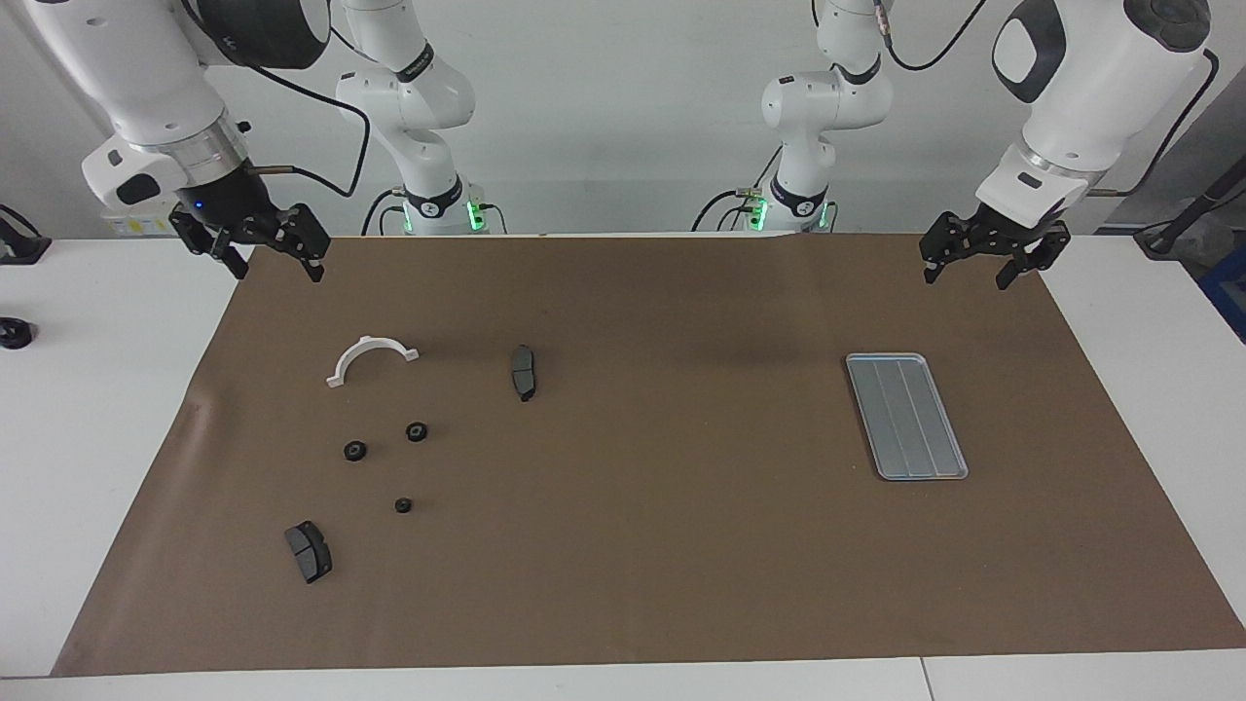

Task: Place bearing gear from tray to pile

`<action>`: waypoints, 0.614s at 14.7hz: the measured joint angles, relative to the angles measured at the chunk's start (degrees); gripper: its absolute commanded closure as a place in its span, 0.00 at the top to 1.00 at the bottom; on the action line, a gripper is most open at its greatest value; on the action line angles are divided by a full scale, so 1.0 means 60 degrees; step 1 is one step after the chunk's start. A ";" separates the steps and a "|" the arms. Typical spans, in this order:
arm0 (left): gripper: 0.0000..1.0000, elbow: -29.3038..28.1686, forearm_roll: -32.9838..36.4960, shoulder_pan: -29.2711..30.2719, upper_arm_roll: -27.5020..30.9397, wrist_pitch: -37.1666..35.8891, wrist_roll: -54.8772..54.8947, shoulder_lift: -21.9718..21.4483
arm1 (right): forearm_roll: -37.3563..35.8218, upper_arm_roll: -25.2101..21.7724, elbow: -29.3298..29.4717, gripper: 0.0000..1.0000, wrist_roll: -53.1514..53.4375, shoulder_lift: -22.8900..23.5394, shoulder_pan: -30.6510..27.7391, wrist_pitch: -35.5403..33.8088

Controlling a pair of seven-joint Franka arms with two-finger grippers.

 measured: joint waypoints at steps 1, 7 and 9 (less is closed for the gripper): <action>1.00 -0.0018 0.0000 0.0000 0.0000 0.0000 0.0000 -0.0002 | -0.0041 0.0000 0.0000 1.00 -0.0008 0.0002 0.0019 0.0000; 1.00 -0.0088 0.0000 0.0000 0.0000 0.0039 0.0046 -0.0020 | -0.0144 0.0010 0.0000 1.00 -0.0010 0.0002 0.0088 0.0000; 1.00 -0.0091 0.0001 0.0000 0.0000 0.0043 0.0055 -0.0027 | -0.0147 0.0010 0.0000 1.00 -0.0010 0.0002 0.0088 0.0000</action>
